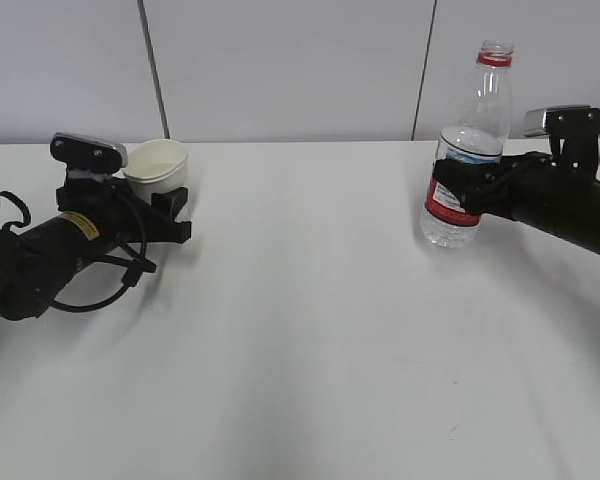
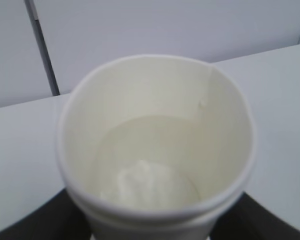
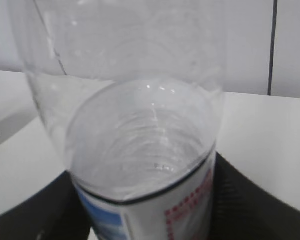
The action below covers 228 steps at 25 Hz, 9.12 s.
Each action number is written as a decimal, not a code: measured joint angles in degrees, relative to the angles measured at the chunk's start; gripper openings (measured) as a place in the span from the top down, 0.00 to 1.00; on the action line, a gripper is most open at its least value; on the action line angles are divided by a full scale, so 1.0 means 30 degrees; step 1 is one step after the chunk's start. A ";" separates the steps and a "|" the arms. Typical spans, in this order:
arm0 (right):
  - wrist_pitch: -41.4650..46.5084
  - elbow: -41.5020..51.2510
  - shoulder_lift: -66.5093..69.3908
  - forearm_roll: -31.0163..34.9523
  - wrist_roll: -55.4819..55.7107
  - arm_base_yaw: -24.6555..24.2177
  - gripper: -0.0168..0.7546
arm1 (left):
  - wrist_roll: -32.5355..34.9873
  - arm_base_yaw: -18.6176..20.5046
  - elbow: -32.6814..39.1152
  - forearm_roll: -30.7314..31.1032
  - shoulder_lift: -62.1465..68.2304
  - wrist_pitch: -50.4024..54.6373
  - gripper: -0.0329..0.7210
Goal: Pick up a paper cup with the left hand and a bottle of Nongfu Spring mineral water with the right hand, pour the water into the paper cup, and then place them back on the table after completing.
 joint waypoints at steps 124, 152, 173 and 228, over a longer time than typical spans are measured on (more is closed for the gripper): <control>-0.1378 -0.0107 0.1939 0.1338 -0.0692 0.0000 0.41 | 0.0057 0.0242 -0.0508 -0.0278 0.1558 -0.0898 0.33; -0.1451 -0.0639 0.1984 0.1338 -0.0707 0.0000 0.41 | 0.0057 0.0224 -0.0121 -0.1189 0.1620 -0.3012 0.20; -0.0986 -0.2472 0.3160 0.0986 -0.0737 0.0554 0.41 | 0.0043 0.0224 -0.0085 -0.1231 0.1620 -0.3582 0.20; -0.1355 -0.2852 0.3630 -0.0153 -0.0754 0.0584 0.17 | -0.0046 0.0190 0.3831 -0.1194 -0.0797 -0.3710 0.19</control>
